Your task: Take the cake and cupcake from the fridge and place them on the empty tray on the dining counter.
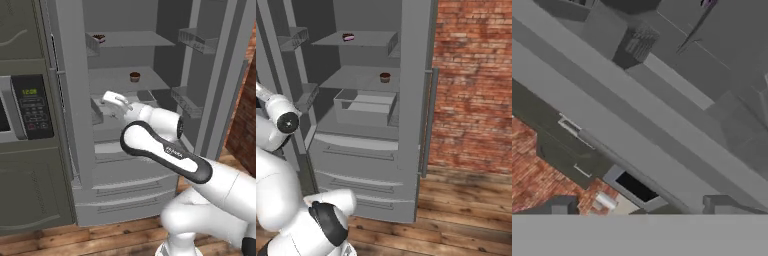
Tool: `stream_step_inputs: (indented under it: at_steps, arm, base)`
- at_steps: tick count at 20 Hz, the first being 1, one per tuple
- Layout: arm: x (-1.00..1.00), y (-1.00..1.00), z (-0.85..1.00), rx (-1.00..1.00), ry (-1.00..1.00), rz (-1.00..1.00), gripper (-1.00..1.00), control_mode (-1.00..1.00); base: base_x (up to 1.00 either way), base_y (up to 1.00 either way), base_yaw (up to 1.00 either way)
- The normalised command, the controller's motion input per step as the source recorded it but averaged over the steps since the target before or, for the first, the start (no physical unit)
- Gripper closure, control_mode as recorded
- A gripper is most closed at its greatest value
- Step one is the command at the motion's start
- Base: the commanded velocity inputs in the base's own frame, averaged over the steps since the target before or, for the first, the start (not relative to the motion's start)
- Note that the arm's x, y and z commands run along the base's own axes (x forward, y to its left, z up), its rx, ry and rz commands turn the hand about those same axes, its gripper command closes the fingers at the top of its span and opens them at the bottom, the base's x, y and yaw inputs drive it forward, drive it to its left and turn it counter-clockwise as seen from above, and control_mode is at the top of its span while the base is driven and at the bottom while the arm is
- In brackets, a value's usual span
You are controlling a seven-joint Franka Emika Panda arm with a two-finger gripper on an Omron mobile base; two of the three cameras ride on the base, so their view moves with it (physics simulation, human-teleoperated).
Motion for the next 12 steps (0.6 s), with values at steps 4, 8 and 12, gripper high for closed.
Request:
stream_step_inputs:
  at_steps: [4, 8, 12]
  arm:
    - [0.56, 0.06, 0.00, 0.29, 0.36, 0.18, -1.00, -1.00]
    - [0.57, 0.02, 0.02, 0.27, 0.38, 0.11, -1.00, -1.00]
    - [0.45, 0.00, 0.29, 0.13, 0.29, 0.10, -1.00, -1.00]
  base:
    - [0.00, 0.00, 0.00]
    - [0.00, 0.00, 0.00]
    - [0.00, 0.00, 0.00]
